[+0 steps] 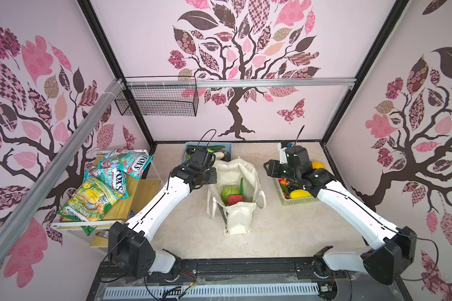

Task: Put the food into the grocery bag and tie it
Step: 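Hold the bag rim with the left gripper while the right moves to the basket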

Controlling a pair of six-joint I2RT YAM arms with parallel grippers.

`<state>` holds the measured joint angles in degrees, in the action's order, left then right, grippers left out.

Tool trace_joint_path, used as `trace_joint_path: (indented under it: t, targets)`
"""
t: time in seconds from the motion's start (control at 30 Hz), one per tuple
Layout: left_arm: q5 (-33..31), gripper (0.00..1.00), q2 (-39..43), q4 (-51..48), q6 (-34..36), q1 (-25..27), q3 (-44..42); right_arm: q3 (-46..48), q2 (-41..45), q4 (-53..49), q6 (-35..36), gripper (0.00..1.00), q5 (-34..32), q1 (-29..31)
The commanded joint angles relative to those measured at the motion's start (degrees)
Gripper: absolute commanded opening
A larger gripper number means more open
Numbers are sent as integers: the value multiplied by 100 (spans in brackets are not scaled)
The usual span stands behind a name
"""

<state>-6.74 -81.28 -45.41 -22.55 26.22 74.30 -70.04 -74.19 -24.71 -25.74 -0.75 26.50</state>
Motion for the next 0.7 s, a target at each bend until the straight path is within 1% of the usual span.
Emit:
trace_joint_path:
  t: [0.0,0.13,0.23,0.47,0.6,0.67]
  targets:
    - [104,0,-22,260,-57,-38,66,-53,89,-441,164,57,-428,-299]
    - [136,0,26,271,-51,-44,56,293,11,-286,101,59,-479,-611]
    - [138,0,66,265,-40,-43,46,464,-108,-227,52,58,-517,-715]
    - [193,0,145,287,-50,-38,5,673,-432,-266,86,54,-987,-817]
    - [221,0,151,287,-60,-40,-16,678,-601,-505,165,54,-1270,-848]
    - [227,0,152,287,-62,-42,-21,580,-750,-776,145,57,-1429,-866]
